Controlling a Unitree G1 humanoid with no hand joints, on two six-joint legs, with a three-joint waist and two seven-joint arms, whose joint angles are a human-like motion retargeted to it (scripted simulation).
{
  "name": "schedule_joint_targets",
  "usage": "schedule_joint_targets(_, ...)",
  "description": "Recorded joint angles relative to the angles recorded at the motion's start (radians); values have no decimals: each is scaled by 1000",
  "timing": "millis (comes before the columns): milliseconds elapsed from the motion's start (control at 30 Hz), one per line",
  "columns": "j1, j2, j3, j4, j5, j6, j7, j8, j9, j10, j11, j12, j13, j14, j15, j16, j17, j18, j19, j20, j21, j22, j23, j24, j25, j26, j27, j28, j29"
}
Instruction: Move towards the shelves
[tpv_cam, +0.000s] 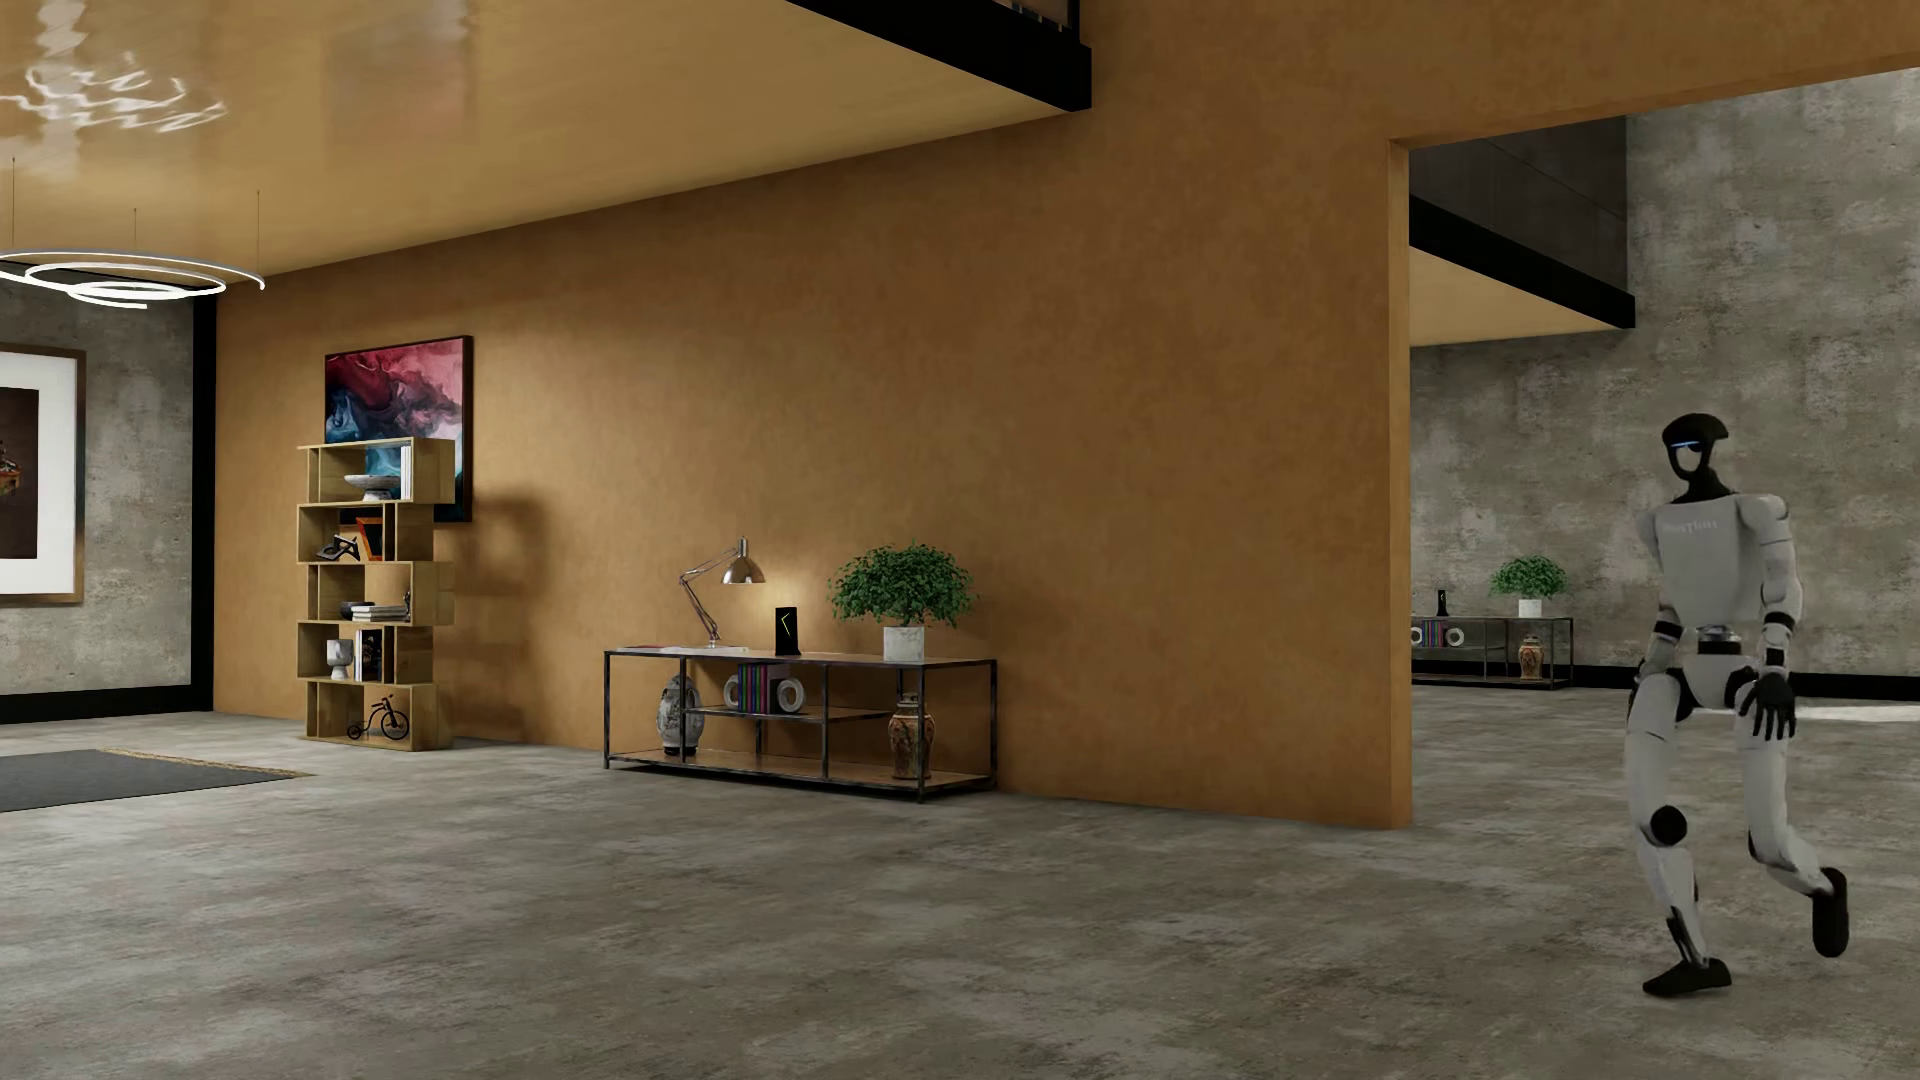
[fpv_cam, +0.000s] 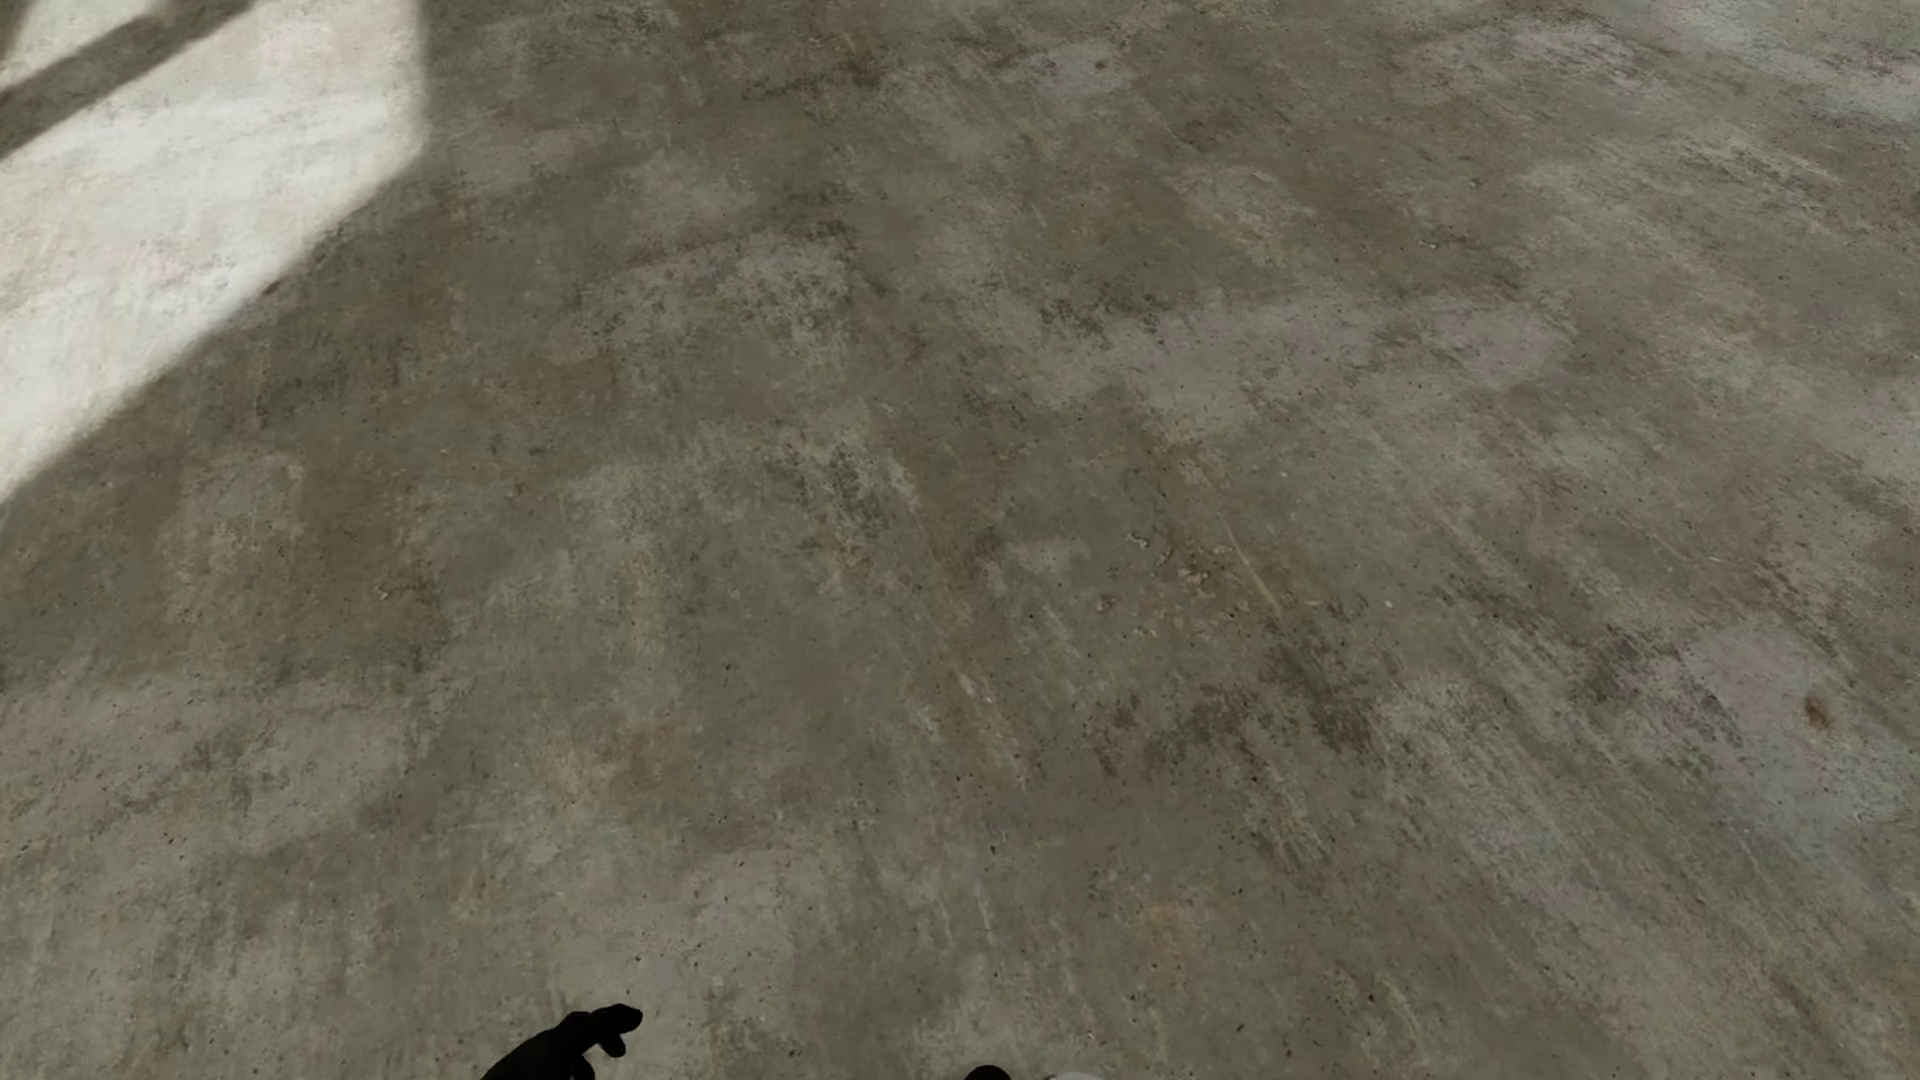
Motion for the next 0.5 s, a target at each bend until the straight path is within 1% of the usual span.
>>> schedule_joint_targets(33, -91, 56, 12, 11, 45, 8, -53, 33, 0, 96, -29, 35, -55, -45, -17, -5, -13, 17, 0, 13, 36, 18, 24, -2, -39, 14, -18, -15, -9)
schedule_joint_targets(67, -175, 112, 27, 37, 88, 13, -88, 77, -2, 146, -60, 77, -105, -47, -31, -11, -32, 31, 1, 34, 68, 29, 33, 0, -71, 24, -56, -24, -15)
schedule_joint_targets(100, -248, 163, 44, 71, 128, 17, -103, 134, -5, 146, -88, 112, -166, -41, -43, -22, -49, 58, 2, 50, 102, 38, 25, 0, -96, 40, -99, -28, -14)
schedule_joint_targets(133, -310, 210, 62, 104, 163, 21, -102, 200, -7, 102, -106, 150, -222, -45, -60, -35, -69, 101, 3, 71, 141, 39, -2, -7, -109, 49, -164, -27, -5)
schedule_joint_targets(167, -361, 252, 78, 124, 193, 25, -90, 271, -9, 18, -116, 188, -276, -64, -80, -51, -95, 124, 4, 95, 185, 31, -39, -21, -118, 52, -229, -20, 10)
schedule_joint_targets(200, -396, 291, 91, 131, 215, 31, -65, 338, -10, -111, -122, 224, -327, -70, -103, -68, -123, 145, 5, 107, 225, 24, -89, -28, -122, 47, -282, -16, 26)
schedule_joint_targets(233, -419, 326, 100, 120, 233, 36, -37, 396, -10, -287, -127, 251, -373, -50, -126, -82, -151, 143, 7, 110, 261, 21, -147, -28, -125, 40, -315, -14, 32)
schedule_joint_targets(267, -422, 359, 104, 87, 245, 42, -8, 443, -9, -521, -135, 270, -407, -34, -147, -94, -180, 120, 8, 109, 293, 21, -209, -25, -134, 36, -329, -16, 30)
schedule_joint_targets(300, -413, 392, 106, 21, 252, 47, -24, 478, -8, -779, -148, 280, -429, -1, -165, -102, -204, 74, 8, 103, 313, 22, -271, -16, -132, 37, -330, -30, 22)
schedule_joint_targets(333, -390, 429, 106, -61, 253, 50, -87, 501, -8, -1031, -164, 283, -437, -10, -182, -102, -222, 34, 8, 92, 319, 20, -325, -3, -109, 38, -327, -50, 8)
schedule_joint_targets(367, -399, 466, 102, -126, 253, 51, -131, 507, -3, -1138, -164, 285, -434, -31, -197, -94, -239, -87, 9, 86, 321, 13, -360, 9, -82, 39, -324, -65, -9)
schedule_joint_targets(400, -407, 500, 99, -179, 252, 50, -153, 504, 1, -1152, -154, 281, -428, -24, -211, -88, -250, -119, 8, 91, 313, 1, -373, 10, -45, 37, -310, -66, -23)
schedule_joint_targets(433, -419, 534, 100, -222, 252, 47, -194, 501, 4, -1090, -138, 277, -418, -11, -218, -79, -252, -121, 6, 103, 300, -11, -359, 7, 5, 34, -292, -52, -34)
schedule_joint_targets(467, -428, 570, 108, -252, 253, 41, -245, 506, 5, -990, -105, 281, -415, 9, -200, -77, -249, -88, 7, 128, 300, -29, -308, 0, 40, 35, -262, -30, -23)
schedule_joint_targets(500, -417, 603, 117, -256, 249, 33, -257, 522, 2, -914, -74, 292, -420, 72, -157, -89, -245, -46, 7, 168, 313, -53, -229, -23, 48, 40, -227, 3, -4)
